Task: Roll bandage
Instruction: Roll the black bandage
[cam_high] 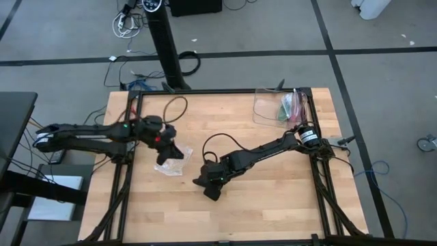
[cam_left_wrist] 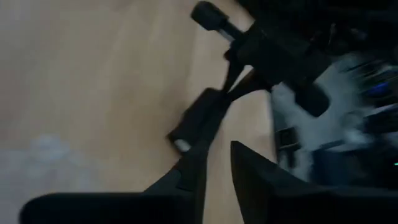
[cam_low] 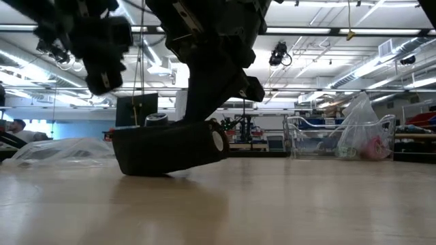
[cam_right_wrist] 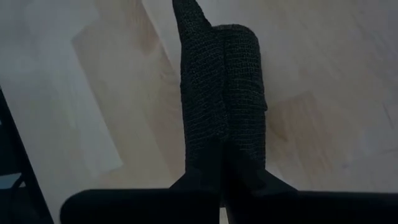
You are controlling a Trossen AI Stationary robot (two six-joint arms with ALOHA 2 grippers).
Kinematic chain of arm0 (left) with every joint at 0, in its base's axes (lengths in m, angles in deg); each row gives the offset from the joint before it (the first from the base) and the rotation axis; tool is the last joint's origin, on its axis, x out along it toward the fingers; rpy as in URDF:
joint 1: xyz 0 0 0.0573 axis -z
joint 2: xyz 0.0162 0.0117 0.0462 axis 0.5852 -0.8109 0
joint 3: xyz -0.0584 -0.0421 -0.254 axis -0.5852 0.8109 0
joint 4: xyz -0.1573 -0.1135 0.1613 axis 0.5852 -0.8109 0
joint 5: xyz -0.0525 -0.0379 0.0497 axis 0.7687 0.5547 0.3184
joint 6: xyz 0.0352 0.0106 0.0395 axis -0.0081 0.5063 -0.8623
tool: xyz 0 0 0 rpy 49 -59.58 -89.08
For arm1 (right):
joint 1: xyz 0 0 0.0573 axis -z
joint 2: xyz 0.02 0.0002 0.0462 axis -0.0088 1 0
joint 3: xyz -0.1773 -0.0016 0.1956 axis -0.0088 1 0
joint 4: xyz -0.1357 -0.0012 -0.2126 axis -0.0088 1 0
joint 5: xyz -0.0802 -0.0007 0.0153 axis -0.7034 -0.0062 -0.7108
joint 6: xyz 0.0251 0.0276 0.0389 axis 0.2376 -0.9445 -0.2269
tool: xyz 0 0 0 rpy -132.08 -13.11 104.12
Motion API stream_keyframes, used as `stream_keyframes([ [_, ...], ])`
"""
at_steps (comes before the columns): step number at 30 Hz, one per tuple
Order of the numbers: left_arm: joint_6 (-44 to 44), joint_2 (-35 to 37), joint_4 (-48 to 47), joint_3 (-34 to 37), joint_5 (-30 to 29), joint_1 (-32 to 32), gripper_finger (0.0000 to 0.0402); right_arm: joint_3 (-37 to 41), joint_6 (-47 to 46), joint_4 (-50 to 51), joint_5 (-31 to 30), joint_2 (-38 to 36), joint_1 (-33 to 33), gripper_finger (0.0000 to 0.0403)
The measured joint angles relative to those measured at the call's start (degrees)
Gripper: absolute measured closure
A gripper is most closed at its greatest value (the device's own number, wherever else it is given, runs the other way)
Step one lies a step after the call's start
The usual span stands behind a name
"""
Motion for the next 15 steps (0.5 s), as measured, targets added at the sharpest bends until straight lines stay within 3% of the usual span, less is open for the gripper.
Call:
stream_keyframes([
  [3,6.81,-3.34,16.24,5.85,3.88,0.04,0.0349,-0.01,0.08,-0.04,-0.16,0.00,0.00,0.0401],
  [7,13.31,-9.92,33.69,10.56,4.36,0.98,0.0384,-0.02,0.69,-0.07,-0.87,0.00,0.00,0.0402],
  [15,12.17,-24.24,38.67,7.44,4.92,4.69,0.0394,-0.02,1.70,-1.57,-1.48,0.00,0.00,0.0402],
])
